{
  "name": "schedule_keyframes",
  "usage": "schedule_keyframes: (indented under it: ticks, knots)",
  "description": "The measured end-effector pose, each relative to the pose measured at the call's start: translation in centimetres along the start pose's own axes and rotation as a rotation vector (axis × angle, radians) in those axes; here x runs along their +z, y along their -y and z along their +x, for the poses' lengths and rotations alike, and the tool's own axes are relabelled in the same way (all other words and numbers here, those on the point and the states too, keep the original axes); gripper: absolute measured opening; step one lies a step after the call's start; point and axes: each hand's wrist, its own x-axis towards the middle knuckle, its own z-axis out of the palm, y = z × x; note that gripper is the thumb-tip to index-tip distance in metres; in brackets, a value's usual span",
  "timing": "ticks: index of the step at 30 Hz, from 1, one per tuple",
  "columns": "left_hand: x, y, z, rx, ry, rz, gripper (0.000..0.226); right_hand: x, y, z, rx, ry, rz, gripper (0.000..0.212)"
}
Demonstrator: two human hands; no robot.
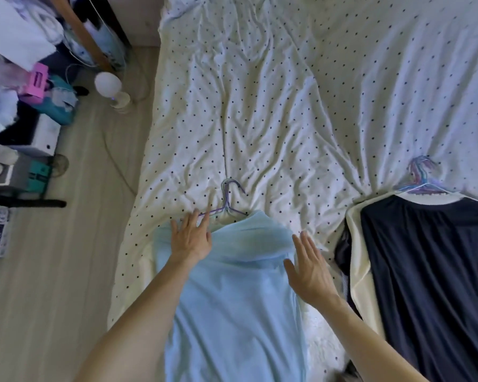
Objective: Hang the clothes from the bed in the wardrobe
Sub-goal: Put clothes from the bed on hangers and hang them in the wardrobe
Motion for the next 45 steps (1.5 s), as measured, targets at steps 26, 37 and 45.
schedule_keyframes:
  ticks: [26, 37, 45]
  knots:
    - [-9.3, -60.6, -46.2, 1.147, -0.164, 0.274, 0.051, -20.2, -37.4, -59.5, 0.642, -0.892, 0.099, 0.038]
    - [-2.9, -83.3, -62.8, 1.65, -0.202, 0.493, 0.05, -17.4, -46.7, -78.6, 1.195, -1.164, 0.253, 0.038]
    - [2.2, -94.4, -73.8, 2.062, -0.174, 0.672, 0.044, -14.5, -47.0, -86.5, 1.629, -1.235, 0.299, 0.046]
